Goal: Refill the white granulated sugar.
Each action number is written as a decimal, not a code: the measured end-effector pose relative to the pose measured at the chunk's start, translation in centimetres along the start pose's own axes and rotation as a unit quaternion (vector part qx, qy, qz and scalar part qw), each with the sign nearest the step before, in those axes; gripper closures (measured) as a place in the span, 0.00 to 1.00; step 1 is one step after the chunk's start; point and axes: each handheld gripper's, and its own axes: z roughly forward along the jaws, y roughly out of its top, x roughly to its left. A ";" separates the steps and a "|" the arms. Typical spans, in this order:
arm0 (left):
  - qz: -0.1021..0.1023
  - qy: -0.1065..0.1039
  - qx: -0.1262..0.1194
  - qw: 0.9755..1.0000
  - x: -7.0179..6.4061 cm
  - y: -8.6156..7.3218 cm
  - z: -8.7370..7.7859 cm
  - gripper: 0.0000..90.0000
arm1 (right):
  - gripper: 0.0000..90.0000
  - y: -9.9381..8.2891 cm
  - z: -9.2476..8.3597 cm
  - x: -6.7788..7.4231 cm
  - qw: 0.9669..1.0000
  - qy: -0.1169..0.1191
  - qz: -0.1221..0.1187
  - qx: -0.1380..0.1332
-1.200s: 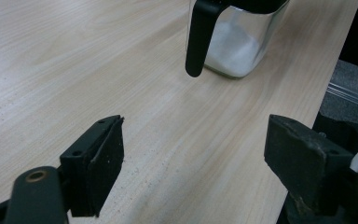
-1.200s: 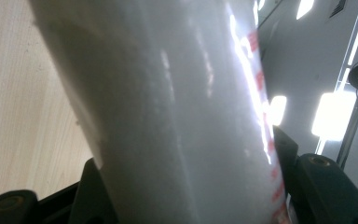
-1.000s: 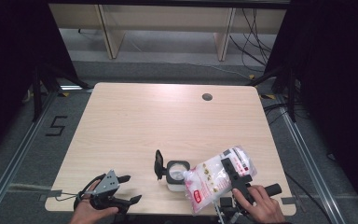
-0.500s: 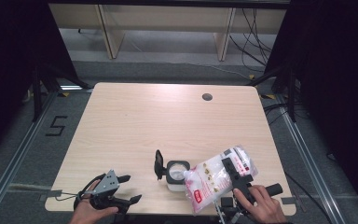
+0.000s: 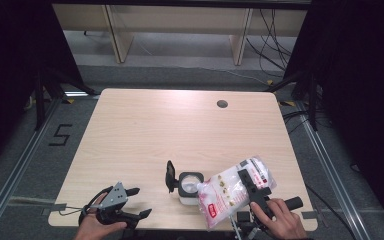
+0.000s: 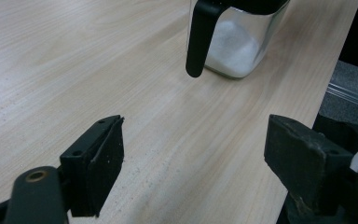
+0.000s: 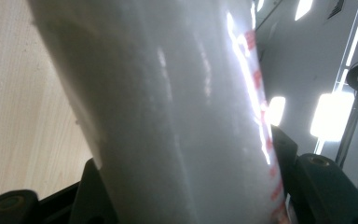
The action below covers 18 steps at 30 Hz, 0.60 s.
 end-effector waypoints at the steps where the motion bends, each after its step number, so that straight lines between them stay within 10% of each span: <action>1: 0.002 0.000 -0.001 1.000 0.0 0.0 0.0 0.22 | 0.54 0.0 0.0 0.1 1.000 -0.005 -0.001 0.000; 18: 0.004 -0.002 -0.001 1.000 0.0 0.0 0.0 0.22 | 0.54 -0.2 0.1 0.3 1.000 -0.003 0.008 0.001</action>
